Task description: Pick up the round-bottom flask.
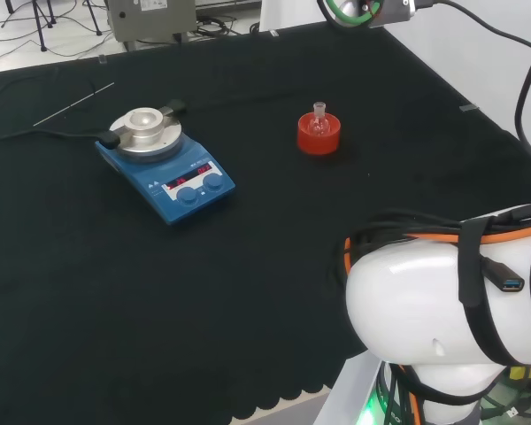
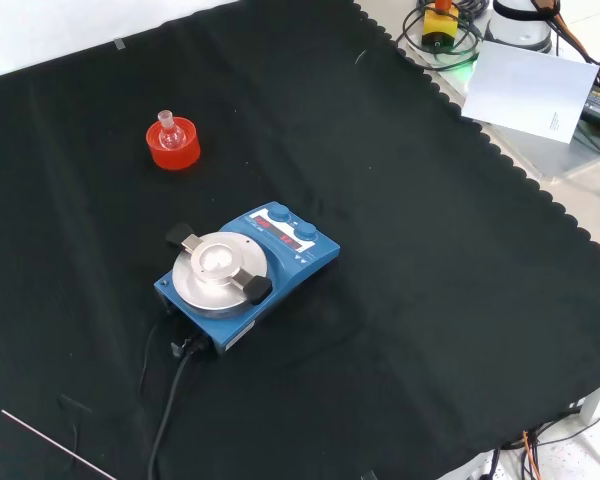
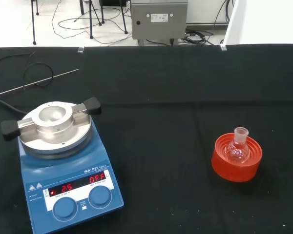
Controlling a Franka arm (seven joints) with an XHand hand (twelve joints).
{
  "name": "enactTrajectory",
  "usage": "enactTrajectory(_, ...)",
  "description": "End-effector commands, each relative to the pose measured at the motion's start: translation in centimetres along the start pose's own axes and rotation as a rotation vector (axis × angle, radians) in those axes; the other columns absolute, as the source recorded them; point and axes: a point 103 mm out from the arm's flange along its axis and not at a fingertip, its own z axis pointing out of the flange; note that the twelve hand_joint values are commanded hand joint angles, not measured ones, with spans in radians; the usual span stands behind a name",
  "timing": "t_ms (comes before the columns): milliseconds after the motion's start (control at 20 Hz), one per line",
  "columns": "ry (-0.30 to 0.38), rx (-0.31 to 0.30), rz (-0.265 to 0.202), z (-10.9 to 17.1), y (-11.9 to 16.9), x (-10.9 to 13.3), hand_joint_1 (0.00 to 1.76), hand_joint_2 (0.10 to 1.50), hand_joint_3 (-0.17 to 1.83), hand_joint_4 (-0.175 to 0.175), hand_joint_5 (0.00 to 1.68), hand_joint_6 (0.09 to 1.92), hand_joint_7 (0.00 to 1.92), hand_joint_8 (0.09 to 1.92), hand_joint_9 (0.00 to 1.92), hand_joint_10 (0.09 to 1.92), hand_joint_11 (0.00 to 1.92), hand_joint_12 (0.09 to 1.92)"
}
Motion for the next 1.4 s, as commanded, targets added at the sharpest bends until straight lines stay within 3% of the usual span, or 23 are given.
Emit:
enactTrajectory(50, -0.011, -0.007, 0.001, 0.0, 0.0, 0.1, 0.11, 1.18, 0.51, -0.001, 0.15, 0.23, 0.01, 0.41, 0.06, 0.6, 0.0, 0.86)
enactTrajectory(250, -0.012, -0.006, 0.005, 0.1, 0.1, 0.0, 0.06, 1.31, 0.29, -0.001, 0.22, 0.09, 0.01, 0.38, 0.06, 0.59, 0.0, 0.85)
enactTrajectory(550, -0.012, -0.002, 0.015, 0.0, 0.3, 0.0, 0.06, 1.32, 0.27, 0.001, 0.23, 0.09, 0.01, 0.38, 0.06, 0.59, 0.0, 0.85)
enactTrajectory(850, -0.005, 0.031, 0.048, 2.0, 1.6, -0.8, 0.08, 1.31, 0.24, 0.0, 0.23, 0.09, 0.02, 0.38, 0.06, 0.59, 0.0, 0.86)
enactTrajectory(1150, -0.03, 0.019, 0.075, 3.2, 2.9, -1.4, 0.34, 1.21, 0.18, -0.017, 0.22, 0.09, 0.07, 0.46, 0.16, 0.66, 0.0, 1.08)
enactTrajectory(1400, -0.006, 0.003, 0.107, 4.1, 4.4, -2.8, 0.46, 1.15, 0.18, -0.023, 0.24, 0.09, 0.08, 0.52, 0.19, 0.69, 0.0, 1.16)
